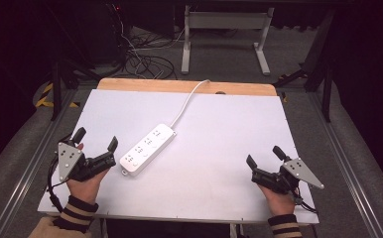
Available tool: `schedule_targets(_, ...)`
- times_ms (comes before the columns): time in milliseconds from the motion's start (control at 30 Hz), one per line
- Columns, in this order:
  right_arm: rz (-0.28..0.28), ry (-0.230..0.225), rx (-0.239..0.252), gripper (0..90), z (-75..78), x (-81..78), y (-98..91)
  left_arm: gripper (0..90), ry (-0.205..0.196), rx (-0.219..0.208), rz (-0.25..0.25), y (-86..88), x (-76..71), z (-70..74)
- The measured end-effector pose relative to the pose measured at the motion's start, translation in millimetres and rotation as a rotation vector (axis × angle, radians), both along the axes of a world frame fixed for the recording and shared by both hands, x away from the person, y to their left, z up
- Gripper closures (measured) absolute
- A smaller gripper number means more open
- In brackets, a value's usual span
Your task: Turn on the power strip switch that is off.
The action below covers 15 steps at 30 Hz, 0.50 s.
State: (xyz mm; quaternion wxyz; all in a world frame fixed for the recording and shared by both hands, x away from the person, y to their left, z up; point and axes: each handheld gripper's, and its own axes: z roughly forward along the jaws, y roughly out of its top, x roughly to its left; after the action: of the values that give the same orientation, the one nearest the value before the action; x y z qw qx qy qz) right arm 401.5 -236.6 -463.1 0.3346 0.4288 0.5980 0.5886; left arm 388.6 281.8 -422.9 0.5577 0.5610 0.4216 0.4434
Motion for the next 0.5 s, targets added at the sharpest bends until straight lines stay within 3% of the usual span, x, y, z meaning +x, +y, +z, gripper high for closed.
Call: schedule_targets(500,0.000,-0.007,-0.003,2.3,1.0,-2.3,-0.9,1.7,0.029,-0.018,-0.024,0.2,1.2,-1.0)
